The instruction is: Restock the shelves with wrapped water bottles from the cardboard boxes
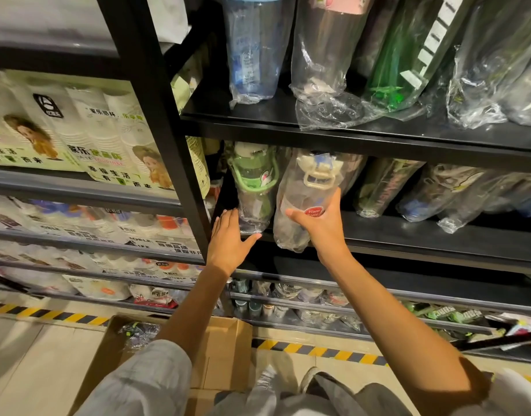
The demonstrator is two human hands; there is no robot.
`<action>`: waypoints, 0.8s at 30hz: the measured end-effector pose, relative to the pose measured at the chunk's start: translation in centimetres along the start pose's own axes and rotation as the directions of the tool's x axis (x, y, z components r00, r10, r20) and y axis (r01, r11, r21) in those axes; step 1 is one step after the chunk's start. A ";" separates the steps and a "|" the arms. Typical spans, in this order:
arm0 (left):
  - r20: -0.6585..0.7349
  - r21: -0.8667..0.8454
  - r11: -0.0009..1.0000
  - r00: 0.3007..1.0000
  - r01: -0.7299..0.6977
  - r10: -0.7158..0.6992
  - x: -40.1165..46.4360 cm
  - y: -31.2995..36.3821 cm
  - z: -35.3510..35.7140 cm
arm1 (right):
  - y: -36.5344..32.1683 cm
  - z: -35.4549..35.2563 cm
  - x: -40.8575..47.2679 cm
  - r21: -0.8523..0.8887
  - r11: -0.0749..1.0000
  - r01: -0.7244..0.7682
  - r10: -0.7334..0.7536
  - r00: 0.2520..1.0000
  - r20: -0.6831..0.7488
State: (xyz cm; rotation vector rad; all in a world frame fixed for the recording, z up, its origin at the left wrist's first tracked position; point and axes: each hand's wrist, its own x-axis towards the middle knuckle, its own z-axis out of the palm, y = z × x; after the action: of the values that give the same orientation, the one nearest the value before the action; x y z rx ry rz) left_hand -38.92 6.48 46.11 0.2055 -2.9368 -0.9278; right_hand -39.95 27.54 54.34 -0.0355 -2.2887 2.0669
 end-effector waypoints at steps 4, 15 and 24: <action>0.004 -0.002 1.000 1.000 0.005 -0.005 0.0 0.0 0.1 | 0.3 0.3 1.4 -0.063 0.998 -0.025 0.024 0.999 -0.022; -0.005 -0.009 1.000 1.000 0.012 -0.012 0.3 -0.2 0.4 | 1.3 1.6 4.0 -0.109 0.990 -0.088 0.075 0.990 -0.117; -0.012 -0.043 0.999 0.999 0.029 -0.030 0.4 0.0 0.3 | 1.6 1.8 4.5 -0.154 0.982 -0.105 0.079 0.983 -0.165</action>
State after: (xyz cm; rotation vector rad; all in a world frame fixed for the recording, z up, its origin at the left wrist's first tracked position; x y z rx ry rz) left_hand -39.33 6.56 45.86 0.2525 -2.9068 -0.9882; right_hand -44.58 26.17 52.67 -0.3075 -2.3921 1.8361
